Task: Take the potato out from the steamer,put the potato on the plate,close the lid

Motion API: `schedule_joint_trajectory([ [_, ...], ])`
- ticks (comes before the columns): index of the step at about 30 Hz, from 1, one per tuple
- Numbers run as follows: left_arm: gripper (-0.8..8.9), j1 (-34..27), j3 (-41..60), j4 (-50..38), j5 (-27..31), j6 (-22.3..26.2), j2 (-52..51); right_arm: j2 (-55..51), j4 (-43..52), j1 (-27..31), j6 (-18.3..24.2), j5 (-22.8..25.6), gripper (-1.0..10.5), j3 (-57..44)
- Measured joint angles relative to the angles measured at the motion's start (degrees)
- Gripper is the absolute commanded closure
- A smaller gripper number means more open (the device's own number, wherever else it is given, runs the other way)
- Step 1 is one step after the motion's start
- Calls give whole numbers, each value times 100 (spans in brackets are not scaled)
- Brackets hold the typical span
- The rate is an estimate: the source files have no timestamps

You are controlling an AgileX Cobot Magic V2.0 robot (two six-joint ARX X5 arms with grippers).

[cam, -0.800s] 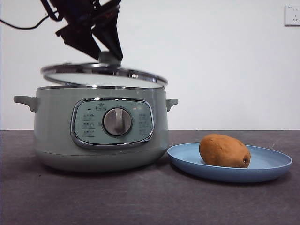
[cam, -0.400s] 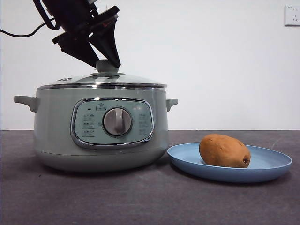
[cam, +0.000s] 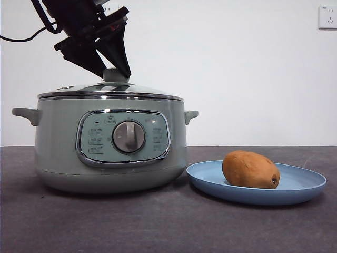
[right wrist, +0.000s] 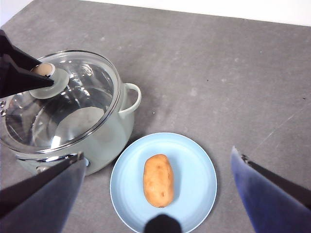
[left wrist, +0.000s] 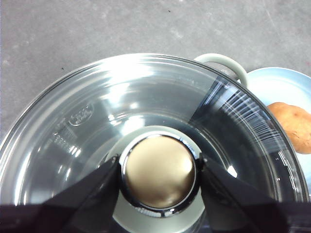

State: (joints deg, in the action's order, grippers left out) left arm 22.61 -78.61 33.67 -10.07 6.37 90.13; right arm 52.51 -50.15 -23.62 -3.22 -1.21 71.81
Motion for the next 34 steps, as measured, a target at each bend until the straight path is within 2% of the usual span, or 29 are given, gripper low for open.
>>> schedule_joint_trajectory([
  [3,801,-4,0,7,0,-2,-4,0,2,0,0,0,446,0],
  [5,692,-4,0,7,0,-2,-4,0,2,0,0,-2,446,0],
  [8,444,-7,0,4,0,-24,-4,0,2,0,-2,-2,446,0],
  [10,389,-7,0,2,-2,-31,-4,0,2,0,-2,-2,446,0],
  [23,376,-81,11,-15,74,-195,-168,0,-85,0,-2,-4,446,0],
  [30,376,-81,31,-61,15,-348,-1445,2,28,0,-2,-28,446,0],
  [34,376,-81,31,-57,-313,-455,-2435,0,116,0,-2,-35,446,0],
])
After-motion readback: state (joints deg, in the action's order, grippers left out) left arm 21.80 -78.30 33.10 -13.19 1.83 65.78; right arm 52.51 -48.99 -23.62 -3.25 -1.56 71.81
